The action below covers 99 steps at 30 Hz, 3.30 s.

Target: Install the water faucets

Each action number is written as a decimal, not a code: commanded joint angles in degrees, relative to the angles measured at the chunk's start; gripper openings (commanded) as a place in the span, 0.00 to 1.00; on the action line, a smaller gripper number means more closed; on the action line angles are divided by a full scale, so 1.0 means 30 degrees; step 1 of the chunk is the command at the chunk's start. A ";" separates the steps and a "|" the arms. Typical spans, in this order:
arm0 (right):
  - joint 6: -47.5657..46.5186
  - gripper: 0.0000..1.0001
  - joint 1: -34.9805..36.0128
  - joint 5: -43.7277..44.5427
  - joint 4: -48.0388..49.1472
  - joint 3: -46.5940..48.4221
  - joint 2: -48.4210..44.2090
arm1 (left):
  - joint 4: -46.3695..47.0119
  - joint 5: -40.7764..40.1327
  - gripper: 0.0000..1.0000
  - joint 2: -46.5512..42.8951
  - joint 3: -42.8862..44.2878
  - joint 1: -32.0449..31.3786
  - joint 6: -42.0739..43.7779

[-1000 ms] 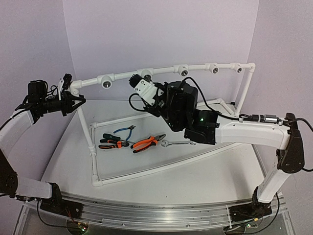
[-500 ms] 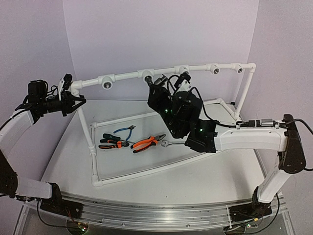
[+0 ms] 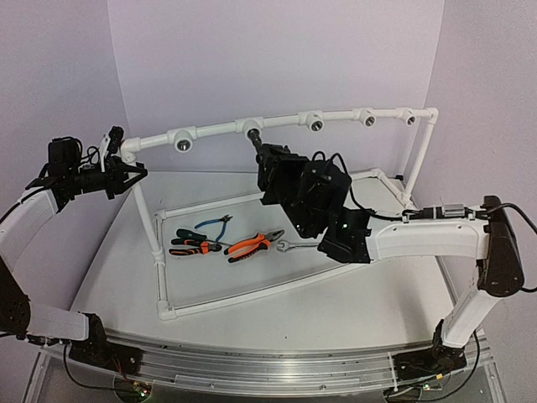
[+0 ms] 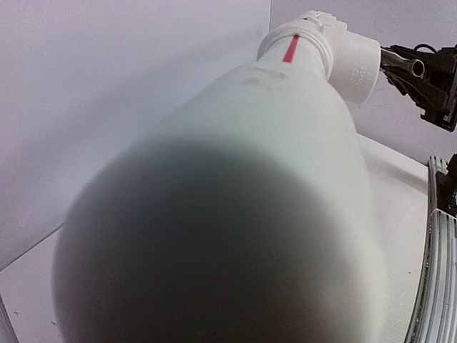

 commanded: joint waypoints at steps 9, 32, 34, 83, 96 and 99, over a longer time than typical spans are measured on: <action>0.2010 0.98 -0.0120 -0.3326 0.1981 -0.1888 0.0597 | -0.0574 0.0805 0.00 0.0065 -0.0515 -0.1358 0.1302; -0.3587 0.98 -0.0145 -0.4043 -0.7637 -1.2569 -1.0512 | -0.0666 0.0763 0.00 0.0256 -0.0574 -0.1446 0.1889; -0.9021 0.97 -0.0080 -0.2358 -1.9024 -0.7615 -1.1774 | -0.0674 0.0736 0.00 0.0218 -0.0584 -0.1446 0.1947; -6.2583 0.04 0.0764 0.4501 0.5411 0.2202 0.2394 | -0.1086 0.0181 0.00 0.0174 -0.0269 -0.1446 0.2320; -3.9409 0.00 0.0989 0.6569 -0.3446 0.3615 0.1902 | -0.1099 0.0196 0.00 0.0063 -0.0414 -0.1445 0.2260; -3.1277 0.00 0.0799 0.3841 -0.6862 0.3328 0.1201 | -0.1048 0.0198 0.00 0.0063 -0.0459 -0.1446 0.2220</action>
